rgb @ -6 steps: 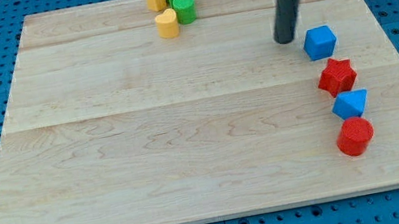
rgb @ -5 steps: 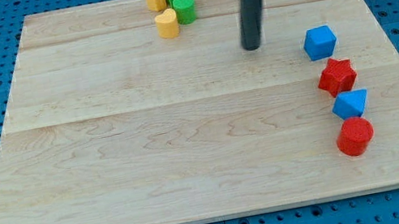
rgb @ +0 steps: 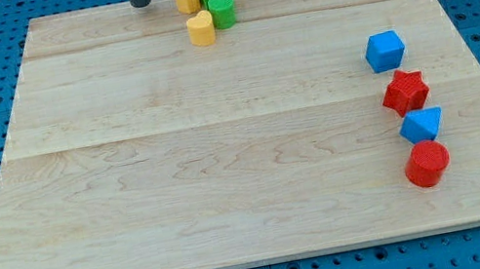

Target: Move the green star above the blue cube

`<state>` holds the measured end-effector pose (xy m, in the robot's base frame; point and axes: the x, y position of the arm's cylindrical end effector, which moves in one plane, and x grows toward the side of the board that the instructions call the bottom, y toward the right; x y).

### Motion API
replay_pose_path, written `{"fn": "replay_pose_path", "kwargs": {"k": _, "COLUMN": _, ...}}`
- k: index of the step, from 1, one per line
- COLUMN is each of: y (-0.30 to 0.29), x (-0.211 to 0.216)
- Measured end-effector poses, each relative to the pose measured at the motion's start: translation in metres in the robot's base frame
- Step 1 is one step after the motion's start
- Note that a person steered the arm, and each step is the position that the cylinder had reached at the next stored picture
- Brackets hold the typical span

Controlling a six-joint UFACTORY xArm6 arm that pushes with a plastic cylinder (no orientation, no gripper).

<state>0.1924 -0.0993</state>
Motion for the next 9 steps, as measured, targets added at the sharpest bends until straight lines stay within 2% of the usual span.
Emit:
{"fn": "replay_pose_path", "kwargs": {"k": 2, "y": 0.111, "x": 0.001}}
{"fn": "replay_pose_path", "kwargs": {"k": 5, "y": 0.215, "x": 0.043}}
{"fn": "replay_pose_path", "kwargs": {"k": 6, "y": 0.201, "x": 0.051}}
{"fn": "replay_pose_path", "kwargs": {"k": 7, "y": 0.163, "x": 0.059}}
{"fn": "replay_pose_path", "kwargs": {"k": 8, "y": 0.145, "x": 0.082}}
{"fn": "replay_pose_path", "kwargs": {"k": 9, "y": 0.185, "x": 0.091}}
